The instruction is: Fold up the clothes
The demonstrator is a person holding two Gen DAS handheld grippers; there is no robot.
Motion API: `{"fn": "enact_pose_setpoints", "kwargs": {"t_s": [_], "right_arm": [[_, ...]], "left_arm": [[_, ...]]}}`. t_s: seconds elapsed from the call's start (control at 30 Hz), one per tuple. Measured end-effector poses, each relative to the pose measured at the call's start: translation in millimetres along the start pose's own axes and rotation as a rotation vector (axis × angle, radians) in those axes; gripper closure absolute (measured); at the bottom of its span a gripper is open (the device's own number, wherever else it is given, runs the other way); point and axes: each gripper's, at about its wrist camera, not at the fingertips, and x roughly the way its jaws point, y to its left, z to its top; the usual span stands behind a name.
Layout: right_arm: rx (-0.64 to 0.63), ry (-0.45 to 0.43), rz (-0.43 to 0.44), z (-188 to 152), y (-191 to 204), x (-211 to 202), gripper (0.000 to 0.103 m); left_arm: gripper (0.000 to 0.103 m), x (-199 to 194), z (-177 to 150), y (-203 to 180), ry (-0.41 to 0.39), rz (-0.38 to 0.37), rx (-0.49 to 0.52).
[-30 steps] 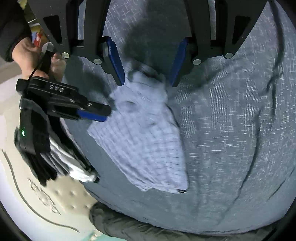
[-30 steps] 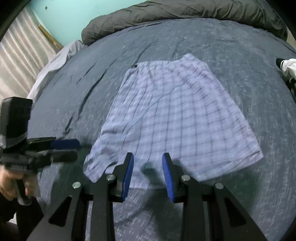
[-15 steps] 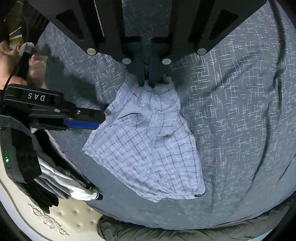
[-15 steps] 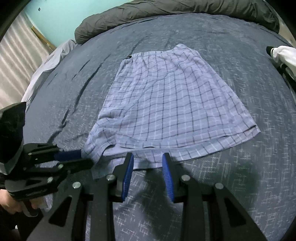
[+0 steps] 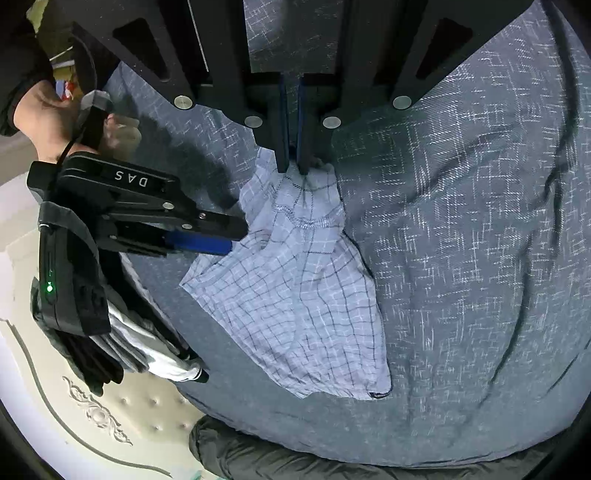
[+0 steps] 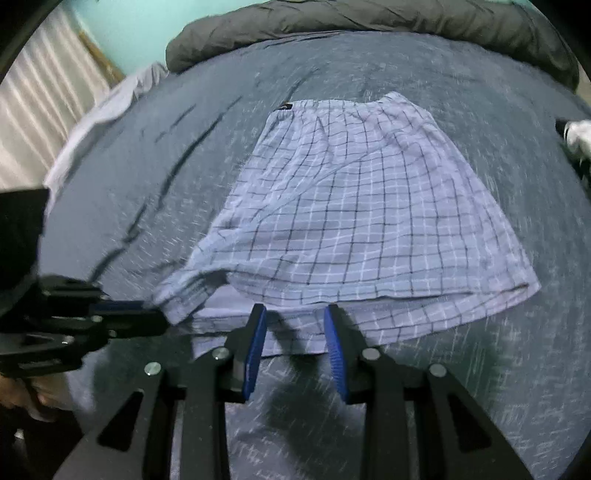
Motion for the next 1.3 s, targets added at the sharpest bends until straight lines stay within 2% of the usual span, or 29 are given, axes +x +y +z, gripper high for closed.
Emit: {"fn": "enact_pose_setpoints", "kwargs": {"t_s": [0.17, 0.23, 0.33, 0.5, 0.53, 0.63, 0.73, 0.77, 1.0, 1.13, 1.3], "right_arm": [[-0.055, -0.023, -0.044, -0.1, 7.2, -2.5, 0.071], [-0.071, -0.027, -0.032, 0.9, 10.3, -2.0, 0.071], [-0.109, -0.008, -0.015, 2.0, 17.4, 6.5, 0.058], [-0.172, 0.026, -0.040, 1.0, 21.6, 27.2, 0.059], [-0.173, 0.024, -0.031, 1.5, 20.6, 28.1, 0.060], [-0.189, 0.022, -0.012, 2.5, 18.8, 29.5, 0.083], [-0.227, 0.020, -0.008, 0.5, 15.9, 27.8, 0.099], [-0.234, 0.016, -0.009, 0.2, 14.3, 26.0, 0.101], [-0.270, 0.015, 0.025, -7.1, 6.7, 11.3, 0.102], [-0.322, 0.064, 0.046, -7.8, 11.5, 3.5, 0.102], [-0.319, 0.153, 0.043, -9.7, 7.6, 16.9, 0.102]], "left_arm": [[0.100, 2.9, 0.5, 2.0, 0.004, -0.004, 0.006], [0.100, 4.0, 0.6, 2.8, 0.006, -0.005, 0.008], [0.100, 5.7, 0.9, 3.8, 0.009, -0.007, 0.011], [0.100, 6.2, -0.3, 2.3, 0.011, -0.010, 0.016], [0.100, 6.2, -0.1, 2.3, 0.009, -0.011, 0.015], [0.100, 5.2, 1.1, 4.2, 0.005, -0.009, 0.010], [0.100, 2.9, 1.1, 6.3, 0.001, -0.009, 0.010], [0.100, 2.1, 1.1, 7.3, 0.000, -0.010, 0.009], [0.099, 0.6, -1.4, 10.1, 0.003, -0.011, 0.005], [0.099, 2.7, -3.2, 9.8, 0.018, -0.013, 0.000], [0.097, 5.5, -5.5, 9.0, 0.037, -0.015, -0.007]]}}
